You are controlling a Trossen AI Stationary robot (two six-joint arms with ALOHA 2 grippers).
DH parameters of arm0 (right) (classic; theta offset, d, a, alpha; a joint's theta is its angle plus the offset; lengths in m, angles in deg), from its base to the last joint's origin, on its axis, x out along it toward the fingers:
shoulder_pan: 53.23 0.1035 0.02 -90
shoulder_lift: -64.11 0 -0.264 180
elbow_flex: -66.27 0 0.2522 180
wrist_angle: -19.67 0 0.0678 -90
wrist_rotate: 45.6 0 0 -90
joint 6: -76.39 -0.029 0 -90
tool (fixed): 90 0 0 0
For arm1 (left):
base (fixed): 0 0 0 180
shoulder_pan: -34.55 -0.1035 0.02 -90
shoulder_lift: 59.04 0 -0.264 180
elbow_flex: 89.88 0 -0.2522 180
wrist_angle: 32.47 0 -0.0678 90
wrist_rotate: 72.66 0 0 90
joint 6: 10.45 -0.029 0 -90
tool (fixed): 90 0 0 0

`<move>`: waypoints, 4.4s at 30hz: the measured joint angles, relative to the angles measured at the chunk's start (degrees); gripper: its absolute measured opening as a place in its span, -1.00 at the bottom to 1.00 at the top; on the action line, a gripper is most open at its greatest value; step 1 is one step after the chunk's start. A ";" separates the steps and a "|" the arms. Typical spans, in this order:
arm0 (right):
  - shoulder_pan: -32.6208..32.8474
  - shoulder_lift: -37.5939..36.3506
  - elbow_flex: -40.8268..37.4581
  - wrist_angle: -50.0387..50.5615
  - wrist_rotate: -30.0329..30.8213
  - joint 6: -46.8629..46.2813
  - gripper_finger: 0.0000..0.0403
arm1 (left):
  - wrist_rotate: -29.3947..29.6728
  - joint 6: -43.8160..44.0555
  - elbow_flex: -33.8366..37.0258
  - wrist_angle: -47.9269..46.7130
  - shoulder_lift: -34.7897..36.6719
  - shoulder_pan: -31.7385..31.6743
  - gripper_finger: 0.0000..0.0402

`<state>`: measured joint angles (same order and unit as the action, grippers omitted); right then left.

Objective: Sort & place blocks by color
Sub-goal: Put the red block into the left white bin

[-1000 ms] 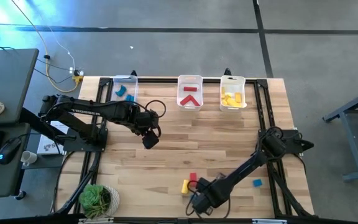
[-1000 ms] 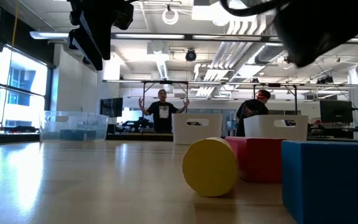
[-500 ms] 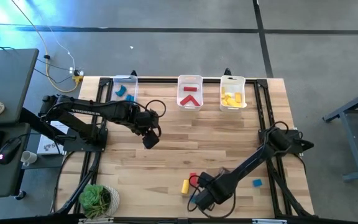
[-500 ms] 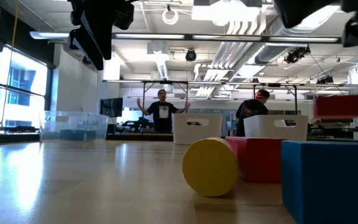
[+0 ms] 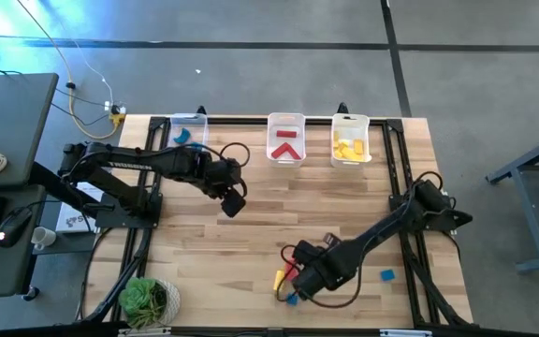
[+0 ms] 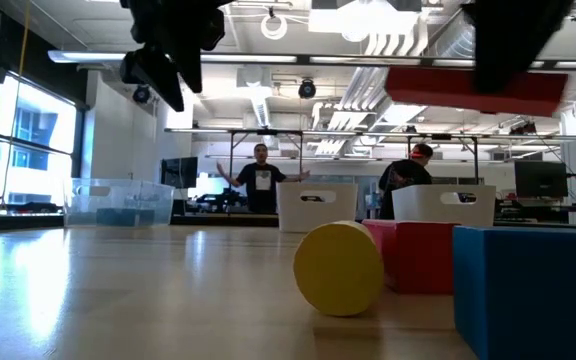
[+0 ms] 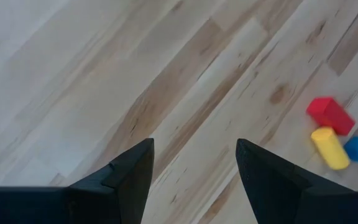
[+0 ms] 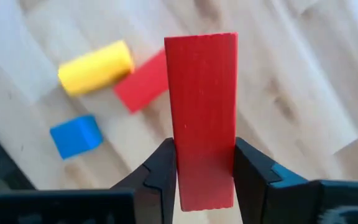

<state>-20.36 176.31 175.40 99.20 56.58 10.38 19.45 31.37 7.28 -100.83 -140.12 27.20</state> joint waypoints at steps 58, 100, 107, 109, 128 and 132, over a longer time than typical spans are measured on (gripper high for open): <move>-27.55 -8.79 0.26 -5.01 6.88 49.90 -0.51 | -14.87 -2.97 0.00 16.39 0.00 -19.91 0.07; -28.77 -9.79 0.28 -21.79 10.73 56.01 -0.51 | -16.03 7.15 0.00 26.65 -0.01 -12.04 -0.34; -28.77 -9.79 0.28 -21.66 12.30 55.99 -0.51 | -15.85 6.36 0.00 28.91 -0.02 -12.07 -0.65; -28.75 -9.79 0.28 -21.55 13.03 56.10 -0.51 | -15.67 6.67 0.00 28.87 -0.02 -12.13 -0.73; -29.51 -9.77 0.26 -21.68 12.85 56.89 -0.11 | -14.00 1.30 0.00 29.50 0.00 -11.95 -0.81; -29.51 -9.77 0.26 -21.65 14.85 56.86 0.07 | -13.39 -0.03 0.00 29.12 0.00 -11.97 -0.81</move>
<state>-49.87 166.55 175.66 77.55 71.42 67.24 6.06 31.34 7.28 -71.71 -140.12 15.22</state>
